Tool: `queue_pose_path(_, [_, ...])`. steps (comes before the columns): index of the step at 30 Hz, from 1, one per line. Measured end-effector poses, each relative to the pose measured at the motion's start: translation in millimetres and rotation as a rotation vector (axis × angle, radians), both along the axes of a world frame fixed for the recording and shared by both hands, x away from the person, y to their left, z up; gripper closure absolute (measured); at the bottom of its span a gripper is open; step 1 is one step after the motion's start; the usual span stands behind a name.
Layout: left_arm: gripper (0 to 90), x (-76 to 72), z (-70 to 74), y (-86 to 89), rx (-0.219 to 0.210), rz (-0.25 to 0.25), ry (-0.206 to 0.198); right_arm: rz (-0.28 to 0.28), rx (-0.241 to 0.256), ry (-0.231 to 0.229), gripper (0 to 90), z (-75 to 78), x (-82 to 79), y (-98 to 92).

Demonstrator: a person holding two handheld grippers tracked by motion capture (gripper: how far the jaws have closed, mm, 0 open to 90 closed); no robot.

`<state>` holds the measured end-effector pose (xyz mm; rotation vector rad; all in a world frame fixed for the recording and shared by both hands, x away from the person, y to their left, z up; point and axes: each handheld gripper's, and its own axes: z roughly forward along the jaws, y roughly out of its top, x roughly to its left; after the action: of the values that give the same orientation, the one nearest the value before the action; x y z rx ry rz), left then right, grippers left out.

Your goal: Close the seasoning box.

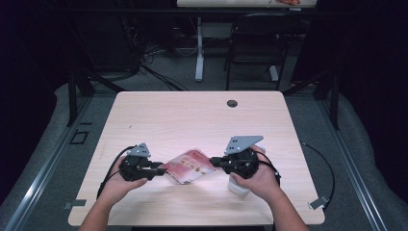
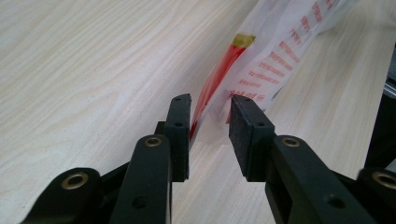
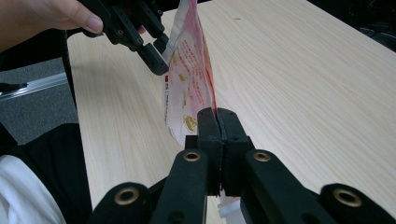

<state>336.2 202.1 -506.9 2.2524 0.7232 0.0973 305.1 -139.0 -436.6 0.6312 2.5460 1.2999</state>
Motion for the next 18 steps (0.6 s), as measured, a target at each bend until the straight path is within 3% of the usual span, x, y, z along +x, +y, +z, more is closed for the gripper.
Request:
queue_pose_path(10, [74.4,1.0,-7.1,-7.7,0.022,-0.011,0.005,-0.003,0.019,-0.024,89.8,11.0,2.3,6.2])
queue_pose_path(18, [75.4,2.7,-13.2,-9.8,0.011,0.005,0.007,0.01,0.011,-0.04,89.8,19.0,4.3,14.6])
